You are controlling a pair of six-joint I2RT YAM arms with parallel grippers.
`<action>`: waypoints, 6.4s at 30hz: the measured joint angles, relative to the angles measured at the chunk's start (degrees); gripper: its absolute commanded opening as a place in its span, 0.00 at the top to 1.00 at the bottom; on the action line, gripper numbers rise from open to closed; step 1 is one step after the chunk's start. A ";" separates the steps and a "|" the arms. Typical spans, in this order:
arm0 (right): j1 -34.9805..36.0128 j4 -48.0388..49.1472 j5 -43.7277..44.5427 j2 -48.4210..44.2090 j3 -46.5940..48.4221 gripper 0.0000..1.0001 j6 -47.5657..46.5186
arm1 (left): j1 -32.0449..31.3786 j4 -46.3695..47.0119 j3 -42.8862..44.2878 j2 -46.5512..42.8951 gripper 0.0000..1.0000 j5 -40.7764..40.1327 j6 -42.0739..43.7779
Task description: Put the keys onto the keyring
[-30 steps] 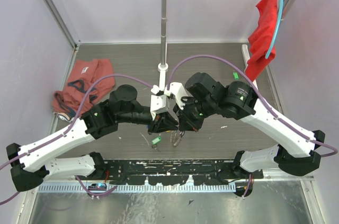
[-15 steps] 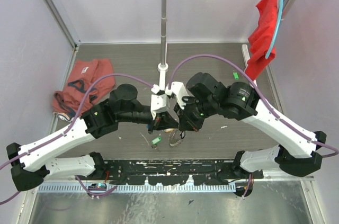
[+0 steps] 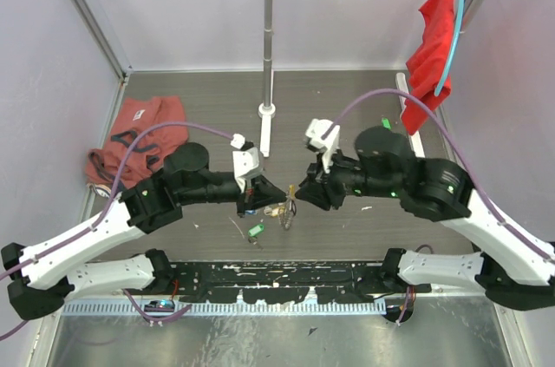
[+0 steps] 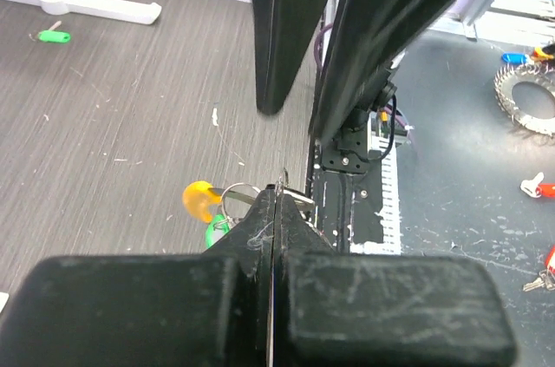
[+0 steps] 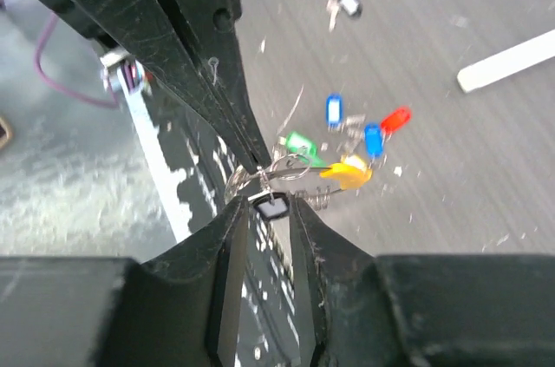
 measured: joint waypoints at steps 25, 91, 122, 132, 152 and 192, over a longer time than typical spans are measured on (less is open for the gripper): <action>0.00 46.62 4.44 -20.04 -31.85 0.64 20.65 | -0.02 27.52 -16.28 -15.91 1.00 -11.76 -17.05; 0.00 53.16 -5.01 -16.35 -30.27 0.99 14.64 | -0.02 37.66 -16.28 -13.38 0.80 -9.01 -23.71; 0.00 -3.21 -4.33 1.40 4.20 0.99 -6.21 | -0.02 -0.90 4.52 -2.38 0.48 -0.07 1.29; 0.00 -6.14 -7.26 3.21 4.85 0.99 -9.11 | -0.02 -2.38 6.49 0.59 0.56 4.09 2.25; 0.00 -5.92 -9.62 3.69 4.83 0.99 -10.16 | -0.02 -2.82 6.88 3.48 0.77 7.50 2.71; 0.00 21.33 -5.38 -15.28 -12.37 0.64 2.43 | -0.02 2.82 2.49 -3.78 1.00 4.98 -3.80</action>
